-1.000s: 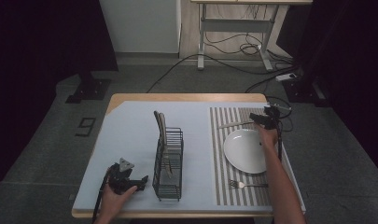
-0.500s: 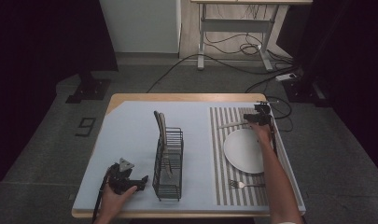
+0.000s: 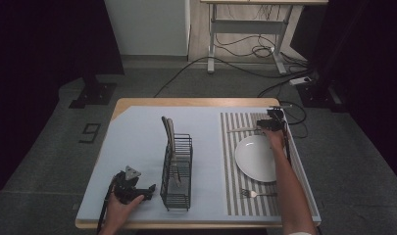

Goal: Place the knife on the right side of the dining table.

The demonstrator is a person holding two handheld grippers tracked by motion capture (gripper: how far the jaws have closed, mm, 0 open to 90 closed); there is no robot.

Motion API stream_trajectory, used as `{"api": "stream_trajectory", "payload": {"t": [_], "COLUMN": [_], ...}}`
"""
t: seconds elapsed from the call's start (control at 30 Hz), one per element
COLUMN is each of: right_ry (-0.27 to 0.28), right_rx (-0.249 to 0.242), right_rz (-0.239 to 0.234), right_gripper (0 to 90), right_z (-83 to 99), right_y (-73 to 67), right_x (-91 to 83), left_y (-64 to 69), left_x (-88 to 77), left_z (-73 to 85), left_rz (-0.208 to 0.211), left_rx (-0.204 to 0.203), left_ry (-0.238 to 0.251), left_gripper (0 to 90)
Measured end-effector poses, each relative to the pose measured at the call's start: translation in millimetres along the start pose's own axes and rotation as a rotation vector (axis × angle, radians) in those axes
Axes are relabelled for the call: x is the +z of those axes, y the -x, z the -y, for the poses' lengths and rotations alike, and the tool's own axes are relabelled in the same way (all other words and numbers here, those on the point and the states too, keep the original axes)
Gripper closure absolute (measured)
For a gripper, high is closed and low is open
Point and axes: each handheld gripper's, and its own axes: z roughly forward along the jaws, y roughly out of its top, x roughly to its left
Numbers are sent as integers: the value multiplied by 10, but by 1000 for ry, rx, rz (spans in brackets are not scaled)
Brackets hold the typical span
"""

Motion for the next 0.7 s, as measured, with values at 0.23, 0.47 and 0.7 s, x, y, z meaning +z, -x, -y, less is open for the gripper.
{"api": "stream_trajectory", "payload": {"t": [0.23,0.47,0.7], "right_ry": [11,66,93], "right_rx": [38,41,52], "right_rz": [-17,-54,-91], "right_gripper": [448,447,448], "right_z": [4,9,10], "right_y": [49,38,77], "right_x": [-3,-128,-307], "left_y": [0,-1,-1], "left_x": [0,0,1], "left_z": [0,0,-1], "left_rz": [0,0,0], "left_rx": [0,0,0], "left_ry": [0,0,0], "left_gripper": [37,36,36]}}
